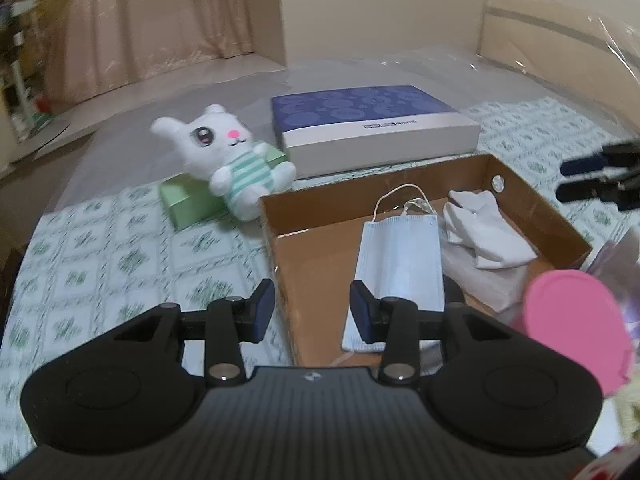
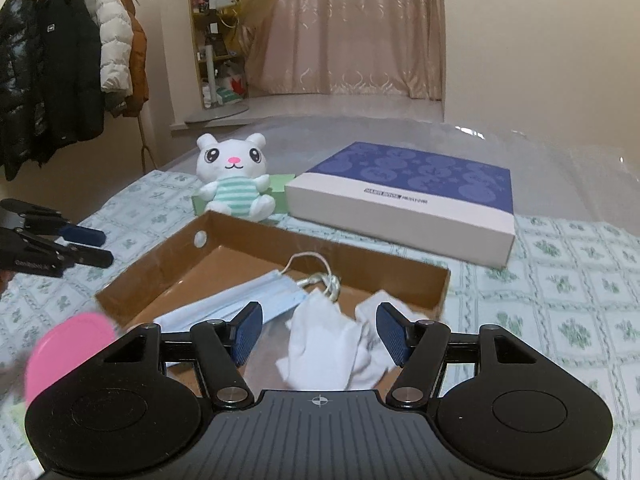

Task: Organize soft objects
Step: 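Open both grippers to drop the mask and white cloth into the box, then move both open grippers back over the pile of soft items, then grasp the white paper towel with the right gripper, then grasp the black cloth with the left gripper while the right gripper holds the paper towel, then carry the black cloth into the box with the left gripper while the right holds the paper towel, then open the right gripper to drop the paper towel into the box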

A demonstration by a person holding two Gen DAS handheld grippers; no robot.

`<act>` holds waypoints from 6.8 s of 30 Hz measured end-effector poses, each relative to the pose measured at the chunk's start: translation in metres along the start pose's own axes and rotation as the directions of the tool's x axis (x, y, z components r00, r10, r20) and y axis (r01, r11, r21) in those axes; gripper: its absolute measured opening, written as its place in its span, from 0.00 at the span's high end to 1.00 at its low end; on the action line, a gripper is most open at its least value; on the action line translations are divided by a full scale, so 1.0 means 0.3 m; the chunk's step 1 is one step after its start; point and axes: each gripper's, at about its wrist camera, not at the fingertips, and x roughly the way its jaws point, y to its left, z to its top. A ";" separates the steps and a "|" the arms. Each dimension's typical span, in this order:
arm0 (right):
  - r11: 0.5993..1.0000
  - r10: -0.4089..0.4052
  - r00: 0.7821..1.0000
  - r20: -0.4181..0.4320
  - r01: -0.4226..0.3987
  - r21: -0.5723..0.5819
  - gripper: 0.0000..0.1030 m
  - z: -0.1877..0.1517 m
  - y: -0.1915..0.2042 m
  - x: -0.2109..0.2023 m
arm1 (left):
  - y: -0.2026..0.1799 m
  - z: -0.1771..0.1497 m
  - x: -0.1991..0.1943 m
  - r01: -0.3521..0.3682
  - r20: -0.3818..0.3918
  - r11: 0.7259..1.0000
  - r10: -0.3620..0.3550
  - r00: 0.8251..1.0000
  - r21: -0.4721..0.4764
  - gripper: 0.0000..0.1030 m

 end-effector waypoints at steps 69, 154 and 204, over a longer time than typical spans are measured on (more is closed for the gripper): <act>0.917 0.194 0.978 -0.079 -0.152 0.369 0.39 -0.584 0.521 -0.452 | -0.373 -0.657 -0.537 -0.169 -0.199 0.899 0.094 0.975 -0.404 0.61; 0.986 0.033 0.991 -0.131 -0.054 -0.160 0.80 -0.281 0.314 -0.620 | -0.345 -0.135 -0.718 -0.130 0.127 0.990 0.122 0.984 0.053 0.95; 0.907 -0.036 0.988 -0.149 -0.031 -0.421 0.75 -0.028 0.086 0.069 | 0.047 0.041 0.048 0.078 0.019 0.973 -0.075 0.997 -0.217 0.78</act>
